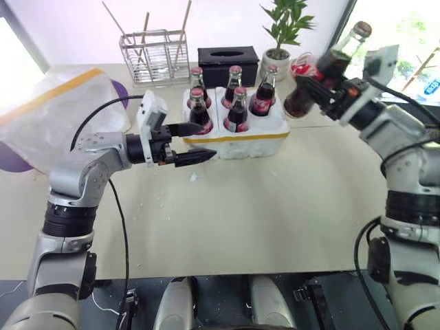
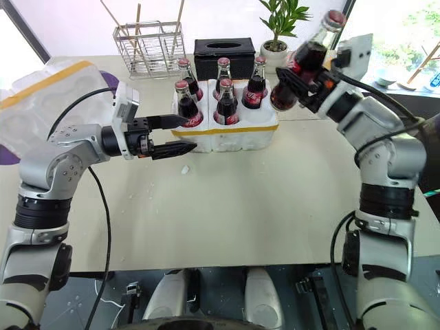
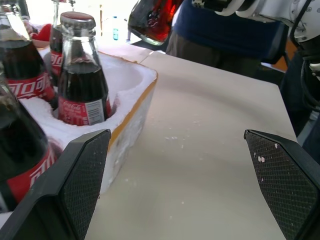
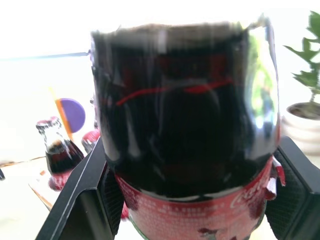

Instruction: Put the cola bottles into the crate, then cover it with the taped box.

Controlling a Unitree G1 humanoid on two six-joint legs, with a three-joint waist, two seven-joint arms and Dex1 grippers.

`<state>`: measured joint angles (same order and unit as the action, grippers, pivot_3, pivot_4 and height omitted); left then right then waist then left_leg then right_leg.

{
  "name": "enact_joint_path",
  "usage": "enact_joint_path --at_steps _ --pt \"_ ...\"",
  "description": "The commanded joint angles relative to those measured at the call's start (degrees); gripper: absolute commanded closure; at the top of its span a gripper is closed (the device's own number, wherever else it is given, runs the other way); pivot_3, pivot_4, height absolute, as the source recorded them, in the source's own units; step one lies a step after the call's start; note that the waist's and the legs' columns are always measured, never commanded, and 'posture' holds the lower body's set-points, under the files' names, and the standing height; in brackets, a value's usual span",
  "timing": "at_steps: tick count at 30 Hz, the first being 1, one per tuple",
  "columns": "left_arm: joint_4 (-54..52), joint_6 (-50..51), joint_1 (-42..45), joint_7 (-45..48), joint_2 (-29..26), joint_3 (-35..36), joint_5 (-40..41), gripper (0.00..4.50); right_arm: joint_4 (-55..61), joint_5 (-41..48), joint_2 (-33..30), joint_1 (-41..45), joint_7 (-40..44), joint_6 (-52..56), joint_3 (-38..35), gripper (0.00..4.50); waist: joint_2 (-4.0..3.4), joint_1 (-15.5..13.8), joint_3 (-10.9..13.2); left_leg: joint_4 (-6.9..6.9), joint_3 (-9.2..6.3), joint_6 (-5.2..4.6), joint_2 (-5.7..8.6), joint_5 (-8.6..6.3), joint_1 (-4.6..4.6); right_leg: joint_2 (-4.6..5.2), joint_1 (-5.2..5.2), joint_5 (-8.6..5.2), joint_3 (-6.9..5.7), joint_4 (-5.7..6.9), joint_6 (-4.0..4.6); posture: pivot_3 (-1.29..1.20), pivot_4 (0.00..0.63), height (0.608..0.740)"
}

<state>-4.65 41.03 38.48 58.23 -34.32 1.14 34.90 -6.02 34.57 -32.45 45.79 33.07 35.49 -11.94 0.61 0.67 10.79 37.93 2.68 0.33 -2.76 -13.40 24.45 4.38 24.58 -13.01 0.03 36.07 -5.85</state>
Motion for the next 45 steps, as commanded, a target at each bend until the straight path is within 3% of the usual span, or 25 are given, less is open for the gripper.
enact_joint_path --at_steps 1,9,12,14,19,23,26,29,33,38,45 --pt "-1.39 -1.04 0.36 -0.87 -0.53 2.13 0.48 0.00 -5.23 -3.79 2.28 3.98 1.60 -4.74 2.88 1.65 0.01 -0.02 0.00 0.00 0.01 0.00 0.01 0.00 0.02 0.02 0.00 0.00 0.00 -0.02 0.00 0.00 0.150 0.740" --pt "-2.56 -0.89 0.22 -1.94 -1.08 3.43 1.74 0.00 -15.08 -12.44 5.93 2.03 1.73 -10.08 8.49 1.65 0.01 -0.03 0.01 0.00 0.03 0.00 0.03 0.00 0.07 0.05 0.02 0.00 -0.01 -0.04 -0.02 0.00 0.150 0.740" --pt "-2.17 -0.86 0.29 -1.89 -3.36 4.86 1.12 0.00 -14.89 -13.45 6.31 0.20 1.49 -8.86 8.72 0.15 0.01 0.01 0.01 0.00 0.02 0.00 0.02 0.00 0.05 0.05 0.02 0.00 -0.03 -0.02 -0.02 0.00 0.150 0.740" --pt "-1.84 -1.09 -0.30 -0.50 -6.87 6.01 0.49 0.00 -12.09 -13.83 5.50 -1.39 2.11 -8.48 8.70 0.02 0.01 0.15 0.01 0.00 0.02 0.00 0.02 0.00 0.05 0.05 0.02 0.00 -0.03 -0.02 -0.02 0.00 0.150 0.740" --pt "2.13 -2.69 -4.03 8.78 -23.34 11.06 -1.31 0.00 0.45 -8.81 -2.25 -6.19 7.92 -1.91 4.21 0.02 0.03 0.11 0.07 -0.08 0.03 0.01 0.01 -0.01 0.04 0.05 0.07 -0.01 -0.03 -0.03 -0.01 0.00 0.150 0.740" --pt "11.50 -6.96 -8.63 19.03 -37.61 14.64 -4.41 0.00 8.14 -4.46 -11.60 -10.04 14.32 2.65 -0.07 0.02 0.03 0.18 0.12 -0.13 0.16 0.02 0.00 -0.02 0.06 0.14 0.18 -0.14 -0.03 -0.08 0.22 0.00 0.150 0.740" --pt "24.69 -15.33 -13.51 28.81 -48.95 14.37 -10.53 0.00 11.26 -0.13 -18.28 -11.98 18.83 6.86 -4.59 0.02 0.03 0.34 0.12 -0.21 0.29 0.04 -0.04 -0.03 0.02 0.20 0.27 -0.28 -0.03 -0.10 0.46 0.00 0.150 0.740" --pt "38.99 -29.17 -14.51 31.53 -55.29 8.33 -20.35 0.00 12.43 2.66 -20.95 -12.60 20.31 8.98 -7.26 0.02 0.05 0.46 0.11 -0.34 0.39 0.04 -0.07 -0.03 0.00 0.23 0.39 -0.32 -0.03 -0.09 0.53 0.00 0.150 0.740" --pt "55.95 -42.32 1.53 26.51 -52.75 -3.11 -36.02 0.00 11.41 3.80 -19.81 -11.65 18.48 9.78 -8.14 0.02 0.05 -0.04 0.09 -0.53 0.44 0.06 -0.07 -0.02 -0.02 0.22 0.53 -0.36 -0.02 -0.05 0.62 0.00 0.150 0.740" --pt "71.27 -48.18 25.75 19.75 -44.56 -13.17 -50.88 0.00 10.77 2.73 -18.74 -11.68 16.85 9.19 -6.84 0.02 0.26 -1.50 0.10 -0.39 0.50 0.06 -0.06 0.02 0.12 0.18 0.51 -0.32 -0.04 0.03 0.56 0.00 0.150 0.740" --pt "79.76 -49.53 38.56 10.98 -38.32 -18.32 -60.20 0.00 13.18 3.55 -18.90 -15.39 14.77 10.56 -8.82 0.02 0.42 -1.25 0.13 0.08 0.47 0.04 -0.06 0.00 0.87 0.23 0.94 -0.13 -0.05 0.01 0.19 0.00 0.150 0.740"
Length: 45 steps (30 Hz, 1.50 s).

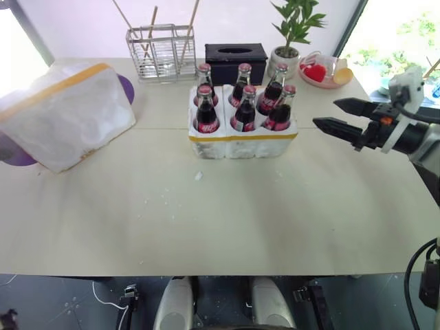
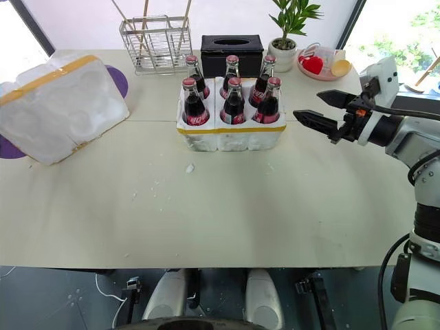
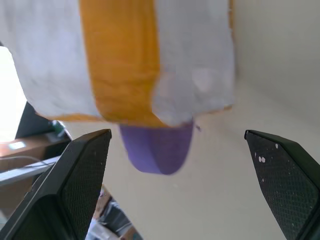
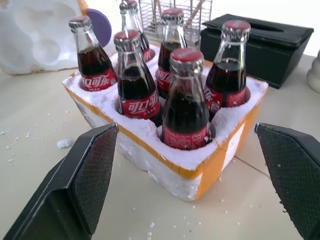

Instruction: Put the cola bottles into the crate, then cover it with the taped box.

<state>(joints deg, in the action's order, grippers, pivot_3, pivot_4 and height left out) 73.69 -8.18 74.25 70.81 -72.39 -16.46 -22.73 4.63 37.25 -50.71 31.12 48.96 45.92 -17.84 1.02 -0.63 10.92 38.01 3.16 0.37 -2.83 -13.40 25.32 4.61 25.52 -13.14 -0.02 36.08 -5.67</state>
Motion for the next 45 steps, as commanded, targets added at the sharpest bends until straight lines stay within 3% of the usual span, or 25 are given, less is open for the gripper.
enact_joint_path --at_steps 1,6,11,15,22,33,39,45 --pt "1.89 -0.20 3.45 -1.76 0.24 -0.84 -3.03 0.00 2.94 1.12 -0.59 -1.35 -1.65 0.35 -3.47 0.02 0.01 0.12 0.00 0.01 0.00 0.00 0.00 0.00 0.00 0.00 0.00 0.01 0.00 0.00 -0.01 0.00 0.150 0.740" --pt "3.24 0.50 4.29 -2.93 1.60 -2.02 -6.30 0.00 6.18 2.13 -0.29 -5.24 -4.34 1.44 -6.60 0.02 0.01 0.14 0.01 0.02 -0.06 0.00 -0.02 0.00 -0.02 -0.02 0.02 0.01 -0.02 0.07 -0.02 0.00 0.150 0.740" --pt "3.50 2.17 4.50 3.08 2.26 -1.73 -6.38 0.00 8.34 3.70 0.40 -7.29 -6.89 2.70 -8.60 0.02 0.02 0.15 0.01 0.06 -0.06 0.00 -0.02 0.00 0.00 -0.02 0.02 0.02 -0.02 0.07 -0.02 0.00 0.150 0.740" --pt "3.51 3.02 4.57 2.33 2.90 -0.96 -6.04 0.00 8.88 4.34 0.98 -7.98 -8.28 2.85 -8.54 0.02 0.03 0.11 0.01 0.07 -0.07 0.00 -0.02 0.00 -0.01 -0.02 0.01 0.02 -0.02 0.08 -0.02 0.00 0.150 0.740" --pt "3.51 8.64 7.16 10.55 5.88 2.65 -2.08 0.00 7.97 4.12 2.59 -7.12 -10.19 2.35 -6.46 0.02 0.03 -0.20 0.00 0.14 -0.11 0.00 0.00 0.00 -0.01 -0.02 -0.07 0.02 -0.04 0.09 -0.02 0.00 0.150 0.740" --pt "3.26 7.20 8.70 3.84 3.30 -0.56 -7.96 0.00 8.24 4.57 3.32 -7.32 -10.88 2.50 -5.48 0.02 0.05 0.33 0.01 0.17 -0.18 -0.01 0.00 0.00 -0.01 -0.05 -0.08 0.05 -0.05 0.12 -0.08 0.00 0.150 0.740" --pt "3.84 10.27 9.61 4.40 4.01 1.52 -6.10 0.00 8.88 4.56 3.53 -8.35 -11.04 2.44 -5.44 0.02 0.06 0.35 0.01 0.18 -0.18 -0.01 0.00 0.01 -0.01 -0.04 -0.08 0.05 -0.05 0.13 -0.09 0.00 0.150 0.740" --pt "4.27 7.93 6.09 -1.73 4.28 -0.68 -8.83 0.00 8.89 4.67 3.48 -8.64 -11.27 2.54 -5.70 0.02 0.06 0.32 0.00 0.18 -0.18 -0.01 0.00 0.01 -0.01 -0.04 -0.09 0.06 -0.05 0.15 -0.10 0.00 0.150 0.740"
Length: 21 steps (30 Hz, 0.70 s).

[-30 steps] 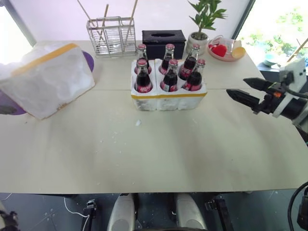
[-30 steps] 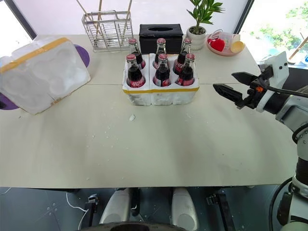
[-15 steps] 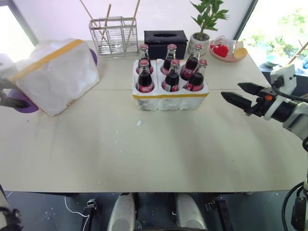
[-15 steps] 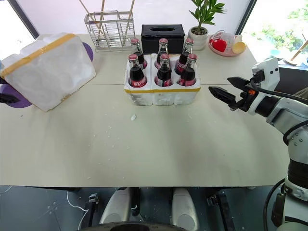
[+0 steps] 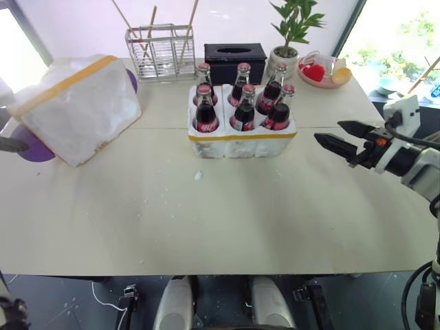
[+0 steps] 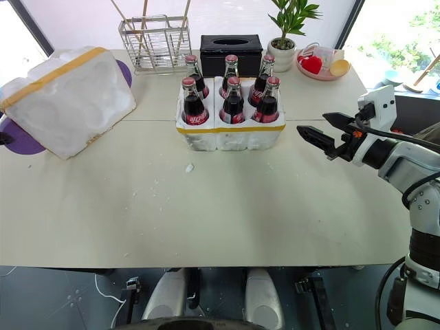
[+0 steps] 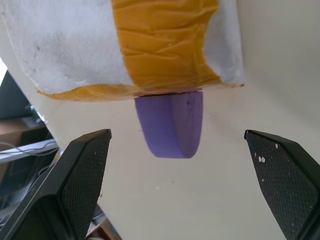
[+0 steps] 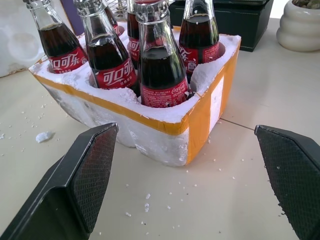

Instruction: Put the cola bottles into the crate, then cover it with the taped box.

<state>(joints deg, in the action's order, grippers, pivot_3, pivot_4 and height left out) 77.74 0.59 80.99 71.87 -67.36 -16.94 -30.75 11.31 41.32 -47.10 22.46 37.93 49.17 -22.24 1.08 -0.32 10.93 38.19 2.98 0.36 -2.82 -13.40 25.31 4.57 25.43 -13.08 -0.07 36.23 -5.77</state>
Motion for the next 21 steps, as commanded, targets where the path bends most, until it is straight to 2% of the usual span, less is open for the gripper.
enact_joint_path --at_steps 1,5,13,21 --pt "0.38 -0.45 -1.14 -4.46 -0.32 -0.13 -0.85 0.00 2.21 0.53 -0.14 -0.11 -0.24 -0.77 -1.29 0.02 0.00 0.02 0.00 0.00 0.00 0.00 0.00 0.00 0.00 0.00 0.00 0.01 0.00 0.01 -0.01 0.00 0.150 0.740" --pt "0.77 0.55 -2.91 -5.67 1.37 -0.47 -1.32 0.00 2.21 0.48 0.16 -0.21 -0.90 -0.82 -1.35 0.02 0.01 -0.05 -0.01 0.02 0.00 0.00 0.00 0.00 0.00 0.00 0.00 0.06 0.00 0.02 -0.11 0.00 0.150 0.740" --pt "0.73 3.78 -1.86 2.31 3.74 0.67 -0.11 0.00 3.56 0.76 0.96 -0.96 -1.95 -0.63 -1.49 0.02 0.04 -0.16 -0.02 0.03 0.00 0.00 0.01 0.00 0.01 -0.01 -0.01 0.07 0.00 0.02 -0.11 0.00 0.150 0.740" --pt "0.65 3.47 -1.13 -5.05 4.16 1.26 -0.29 0.00 4.31 0.79 1.46 -1.78 -2.55 -0.79 -1.04 0.02 0.05 -0.15 -0.02 0.04 -0.02 0.00 0.01 0.00 0.00 -0.01 -0.01 0.07 0.00 0.03 -0.12 0.00 0.150 0.740"
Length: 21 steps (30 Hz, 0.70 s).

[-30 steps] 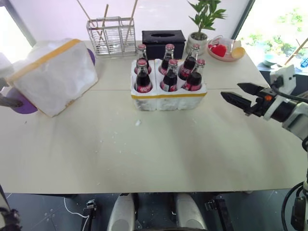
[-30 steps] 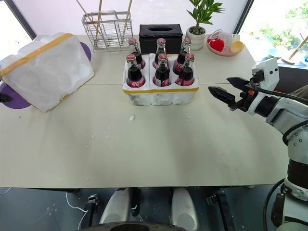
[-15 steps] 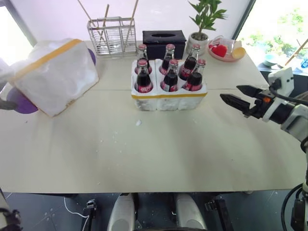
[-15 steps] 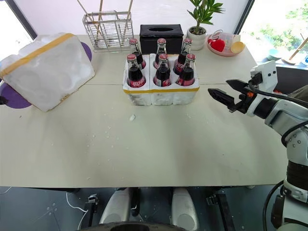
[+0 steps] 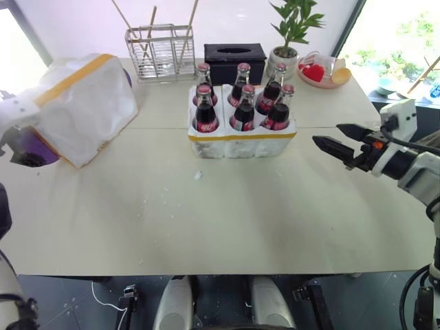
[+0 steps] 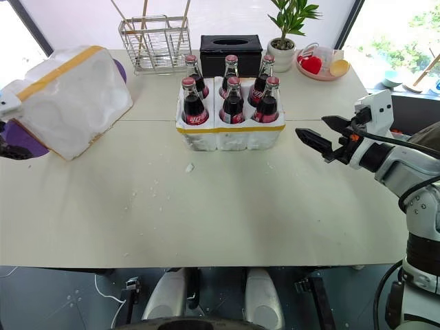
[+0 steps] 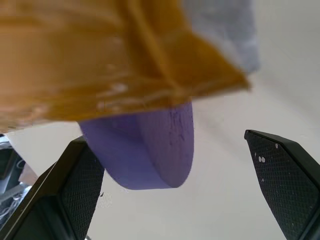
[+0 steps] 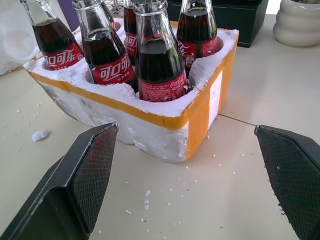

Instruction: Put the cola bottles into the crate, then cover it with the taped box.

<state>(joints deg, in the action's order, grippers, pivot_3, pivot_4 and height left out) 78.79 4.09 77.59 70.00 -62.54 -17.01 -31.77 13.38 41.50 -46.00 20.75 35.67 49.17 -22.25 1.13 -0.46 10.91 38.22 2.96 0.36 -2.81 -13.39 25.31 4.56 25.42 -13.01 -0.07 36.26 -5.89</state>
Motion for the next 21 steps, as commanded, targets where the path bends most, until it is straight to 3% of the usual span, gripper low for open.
enact_joint_path --at_steps 1,7,10,16,21 --pt "-0.35 0.22 2.29 -4.42 -0.41 1.66 0.98 0.00 2.33 0.52 0.36 -0.19 -0.27 -0.88 -0.88 0.02 0.00 -0.01 0.00 0.00 -0.01 0.00 0.00 0.00 0.00 0.00 0.00 0.00 0.00 0.00 0.00 0.00 0.150 0.740" --pt "-0.10 1.72 2.04 -5.47 0.65 2.96 2.29 0.00 3.05 0.97 0.42 -0.33 -0.43 -0.74 -0.98 0.02 0.01 -0.10 0.00 0.01 0.00 0.00 0.00 0.00 0.00 0.00 -0.01 0.02 0.00 0.01 -0.04 0.00 0.150 0.740" --pt "-0.10 2.27 1.95 -5.06 0.85 3.60 2.57 1.21 3.43 1.17 0.17 -0.36 -0.28 -0.77 -1.03 0.00 0.01 -0.11 0.00 0.02 0.00 0.00 0.01 0.00 0.00 0.00 -0.01 0.03 0.00 0.01 -0.04 0.00 0.150 0.740" --pt "-0.11 3.04 1.73 -3.48 0.76 3.34 2.64 4.15 4.27 1.90 -0.57 -0.08 0.43 -0.46 -1.27 0.00 0.01 -0.09 -0.01 0.01 0.00 0.00 0.01 0.00 0.00 0.00 -0.01 0.03 0.00 0.01 -0.05 0.00 0.150 0.740" --pt "-0.27 1.57 0.74 -4.07 0.19 2.47 1.87 4.32 4.39 3.83 -1.06 -0.16 1.39 1.28 -1.52 0.00 0.01 -0.11 -0.01 0.02 0.00 0.00 0.01 0.00 -0.02 0.00 -0.02 0.03 0.00 0.04 -0.04 0.00 0.150 0.740"
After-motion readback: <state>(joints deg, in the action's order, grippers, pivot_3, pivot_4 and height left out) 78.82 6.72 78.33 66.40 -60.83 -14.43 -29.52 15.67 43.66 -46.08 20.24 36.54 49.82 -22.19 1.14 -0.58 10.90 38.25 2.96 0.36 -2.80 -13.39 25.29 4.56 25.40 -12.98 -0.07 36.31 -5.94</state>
